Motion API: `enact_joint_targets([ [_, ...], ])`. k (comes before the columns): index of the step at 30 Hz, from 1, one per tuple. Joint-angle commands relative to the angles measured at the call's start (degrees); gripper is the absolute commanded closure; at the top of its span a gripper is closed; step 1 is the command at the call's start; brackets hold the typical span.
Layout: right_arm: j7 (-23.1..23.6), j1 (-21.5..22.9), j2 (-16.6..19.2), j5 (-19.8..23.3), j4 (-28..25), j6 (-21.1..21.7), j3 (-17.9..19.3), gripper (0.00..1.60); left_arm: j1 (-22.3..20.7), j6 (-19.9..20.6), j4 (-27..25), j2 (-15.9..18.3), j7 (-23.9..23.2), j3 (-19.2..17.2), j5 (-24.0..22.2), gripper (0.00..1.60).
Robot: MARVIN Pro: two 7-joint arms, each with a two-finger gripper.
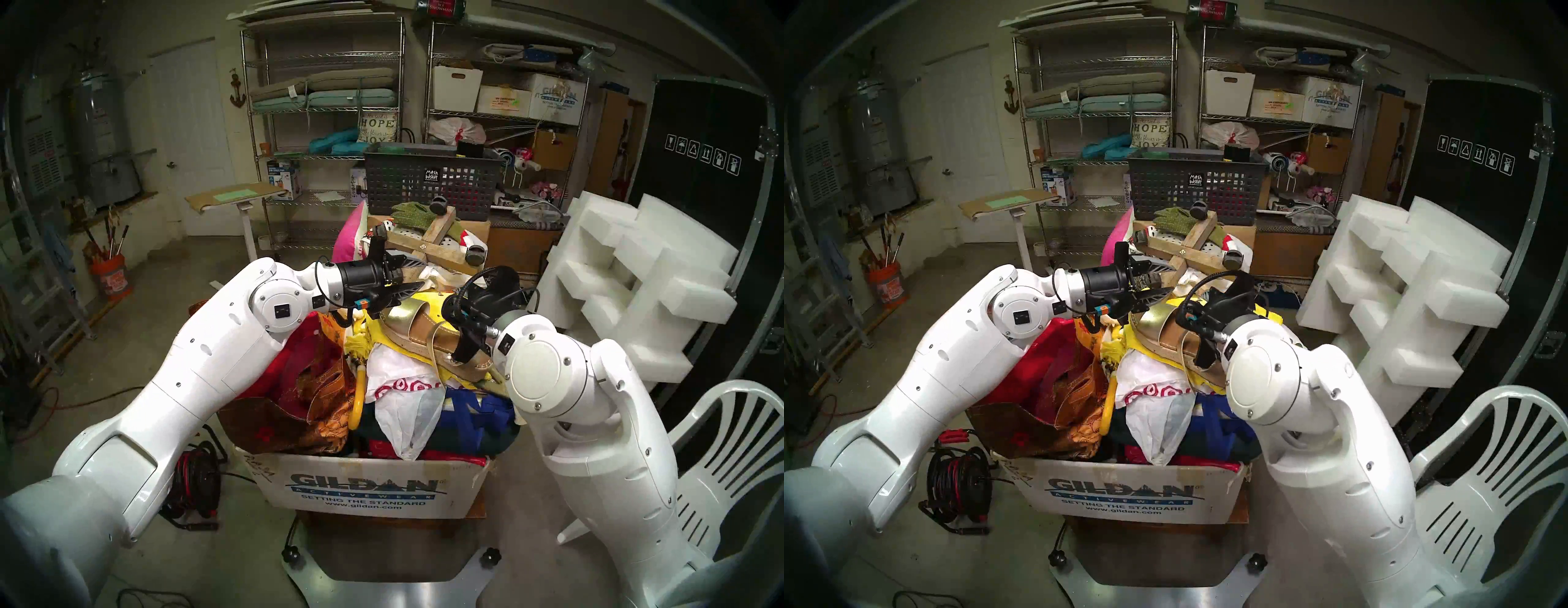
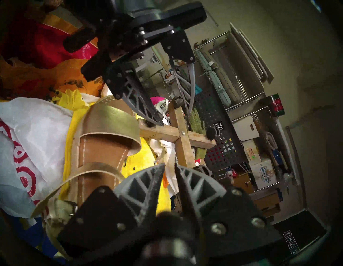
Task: Unbuckle a shoe
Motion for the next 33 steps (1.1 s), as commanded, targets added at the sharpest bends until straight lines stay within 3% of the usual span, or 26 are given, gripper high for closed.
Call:
enact_joint_targets([
  [1,-0.5,0.7,-0.6,0.7,-1.7,0.5,2.1,0.8,3.3,4.9,-6.4,1.6,-0.2,-2.5,-2.7,0.55],
  [5,-0.6,0.2,-0.6,1.1,-0.9,0.2,2.3,0.8,5.8,8.9,-9.6,2.5,-0.9,-3.1,-3.1,0.55],
  [16,-1.0,0.8,-0.7,1.7,-1.2,0.6,4.2,0.69,9.3,13.9,-17.2,3.6,-1.6,-5.6,-7.5,0.5],
  [18,-1.1,0.9,-0.8,1.8,-1.1,0.7,4.5,0.67,11.4,17.0,-20.6,4.8,-1.7,-6.6,-7.4,0.5],
  [19,-1.1,0.9,-0.8,1.8,-1.1,0.7,4.6,0.67,11.0,16.0,-19.4,4.6,-1.4,-6.6,-7.7,0.48],
  [24,-1.5,0.7,-0.9,2.1,-0.6,0.8,5.3,0.67,14.1,19.9,-23.1,6.3,-1.3,-8.3,-7.7,0.46],
  [30,-1.9,0.7,-1.0,2.2,-0.3,0.7,5.5,0.66,15.3,21.3,-24.0,6.9,-0.7,-9.0,-7.1,0.33],
  [31,-1.9,0.7,-1.0,2.2,-0.3,0.7,5.5,0.64,15.3,21.4,-24.0,6.9,-0.7,-9.0,-7.1,0.17],
  [32,-2.1,0.6,-1.1,2.2,-0.3,0.7,5.5,0.61,15.3,21.4,-24.0,6.9,-0.8,-9.0,-7.2,0.09],
  [33,-2.2,0.5,-1.2,2.2,-0.3,0.7,5.5,0.18,15.3,21.4,-24.0,6.9,-0.8,-9.1,-7.2,0.0],
])
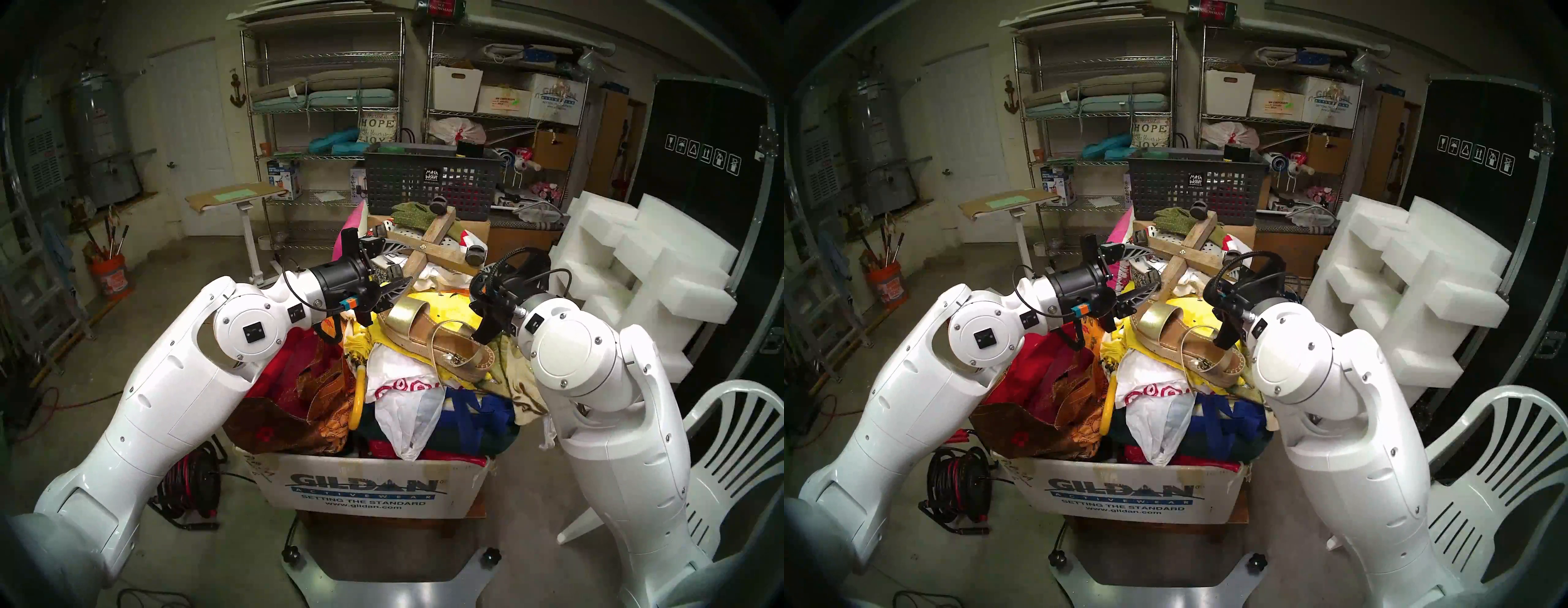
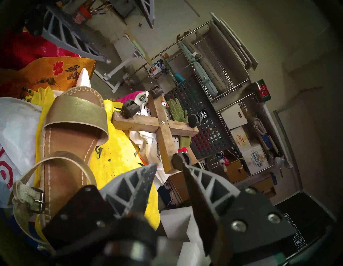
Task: Unbuckle a shoe
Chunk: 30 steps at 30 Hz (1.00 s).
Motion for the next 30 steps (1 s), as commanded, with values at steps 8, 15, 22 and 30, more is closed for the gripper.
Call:
enact_joint_targets([
  [8,-1.2,0.4,-0.4,-0.1,-0.6,-0.2,0.2,0.0,0.7,1.0,-1.9,0.5,0.9,-1.2,0.1,0.0],
  [15,-1.2,0.4,-0.4,-0.1,-0.6,-0.2,0.2,0.0,0.7,1.1,-2.0,0.7,0.9,-1.1,0.1,0.0],
  [22,-1.2,0.4,-0.5,-0.2,-0.6,-0.2,0.2,0.0,0.7,1.2,-2.0,0.7,1.0,-1.0,0.0,0.0],
  [30,-1.2,0.4,-0.5,-0.2,-0.6,-0.3,0.2,0.0,0.7,1.2,-2.0,0.7,1.0,-1.0,0.0,0.0],
])
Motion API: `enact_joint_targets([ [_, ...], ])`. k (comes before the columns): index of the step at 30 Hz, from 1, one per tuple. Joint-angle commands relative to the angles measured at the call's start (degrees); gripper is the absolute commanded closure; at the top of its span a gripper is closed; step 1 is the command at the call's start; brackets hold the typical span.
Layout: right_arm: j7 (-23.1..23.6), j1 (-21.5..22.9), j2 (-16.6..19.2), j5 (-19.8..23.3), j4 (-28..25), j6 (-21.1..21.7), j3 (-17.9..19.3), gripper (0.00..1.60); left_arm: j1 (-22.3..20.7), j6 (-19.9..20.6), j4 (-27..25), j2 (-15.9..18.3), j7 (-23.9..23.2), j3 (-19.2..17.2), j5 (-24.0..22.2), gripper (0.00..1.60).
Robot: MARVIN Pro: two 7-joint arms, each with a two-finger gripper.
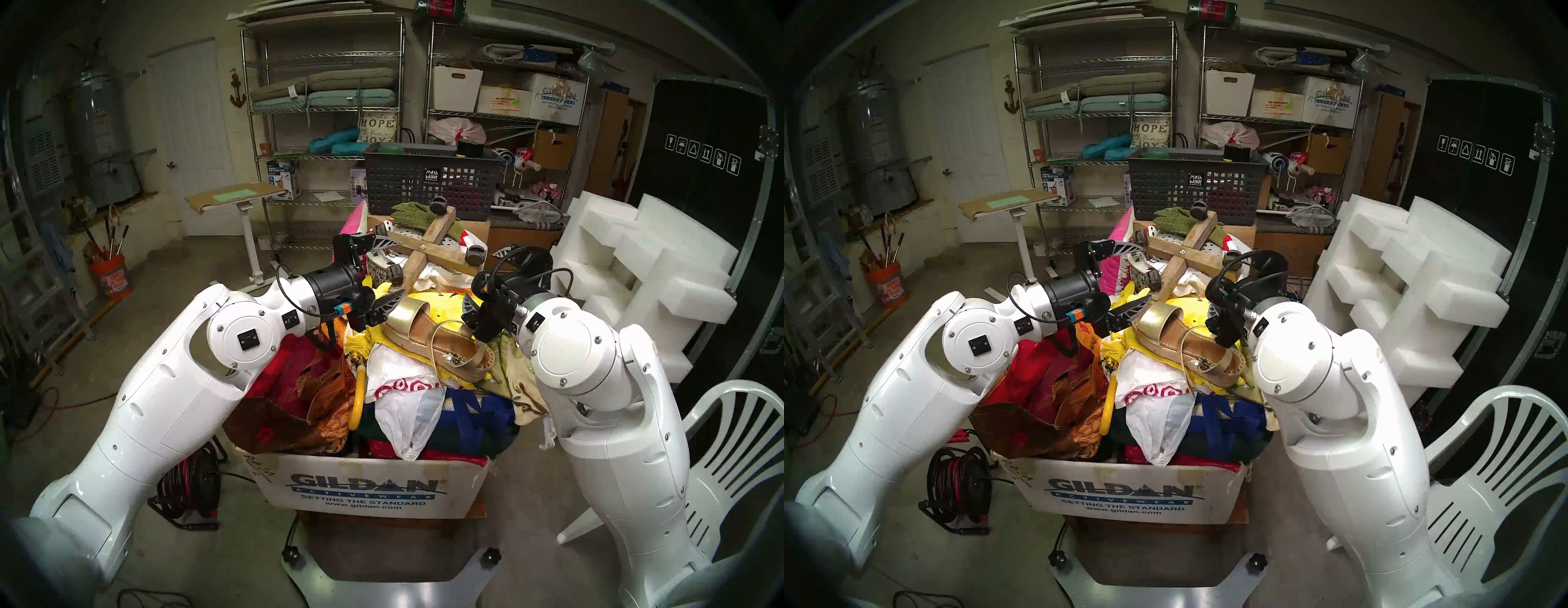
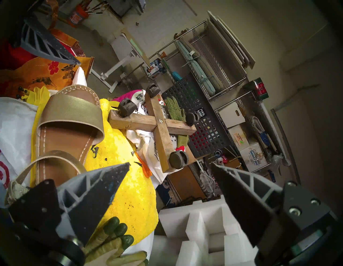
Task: Unbuckle a shoe
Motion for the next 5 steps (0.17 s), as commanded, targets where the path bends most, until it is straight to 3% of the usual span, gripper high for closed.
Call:
enact_joint_targets([
  [1,-0.5,0.5,-0.2,-0.2,-0.9,-0.2,0.0,0.0,-0.7,-0.3,-1.0,-0.2,0.6,-0.6,0.0,0.0],
  [5,-0.4,0.5,-0.2,-0.2,-0.9,-0.2,0.0,0.0,-0.7,-0.3,-1.0,-0.2,0.6,-0.6,0.0,0.0],
])
